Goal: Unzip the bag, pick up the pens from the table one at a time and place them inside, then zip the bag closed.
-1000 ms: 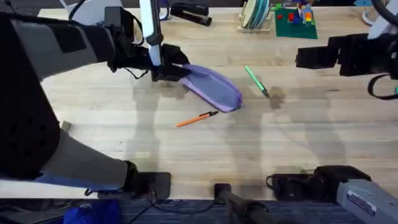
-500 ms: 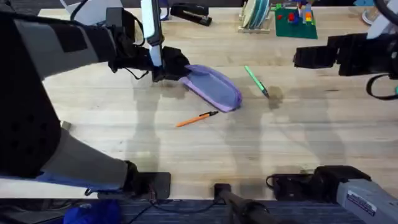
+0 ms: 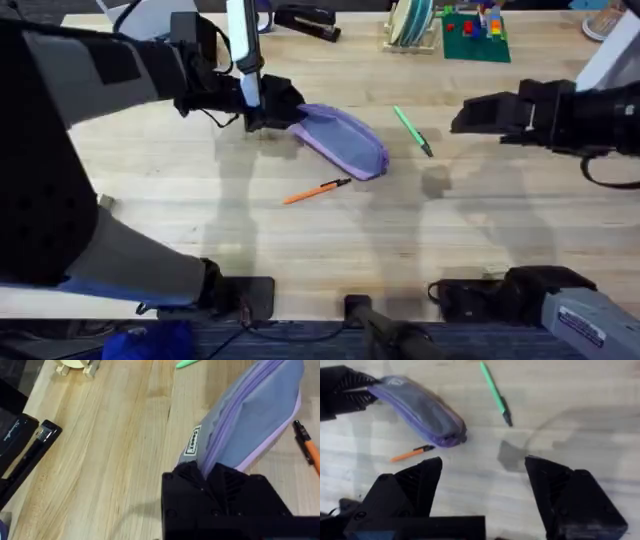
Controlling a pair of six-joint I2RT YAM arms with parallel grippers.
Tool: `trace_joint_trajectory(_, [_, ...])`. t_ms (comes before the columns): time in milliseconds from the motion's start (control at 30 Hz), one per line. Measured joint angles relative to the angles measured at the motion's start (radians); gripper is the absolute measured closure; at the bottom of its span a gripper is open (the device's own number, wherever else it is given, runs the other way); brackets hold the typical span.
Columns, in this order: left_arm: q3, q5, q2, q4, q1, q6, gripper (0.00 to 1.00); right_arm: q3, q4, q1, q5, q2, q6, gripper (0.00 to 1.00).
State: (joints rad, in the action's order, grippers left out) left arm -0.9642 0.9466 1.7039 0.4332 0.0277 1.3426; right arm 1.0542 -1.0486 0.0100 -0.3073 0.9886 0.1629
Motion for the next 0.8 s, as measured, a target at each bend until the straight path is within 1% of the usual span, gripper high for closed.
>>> trace_joint_trajectory(133, [0.000,0.000,0.000,0.000,0.000,0.000,0.959,0.000,-0.004,0.034,-0.072,0.000,0.001,0.005])
trace_joint_trajectory(267, [0.000,0.000,0.000,0.000,0.000,0.000,0.960,0.000,-0.004,0.070,-0.110,0.000,-0.002,0.005])
trace_joint_trajectory(800, [0.000,0.000,0.000,0.000,0.000,0.000,0.960,0.000,-0.002,0.078,-0.127,0.000,-0.020,0.005])
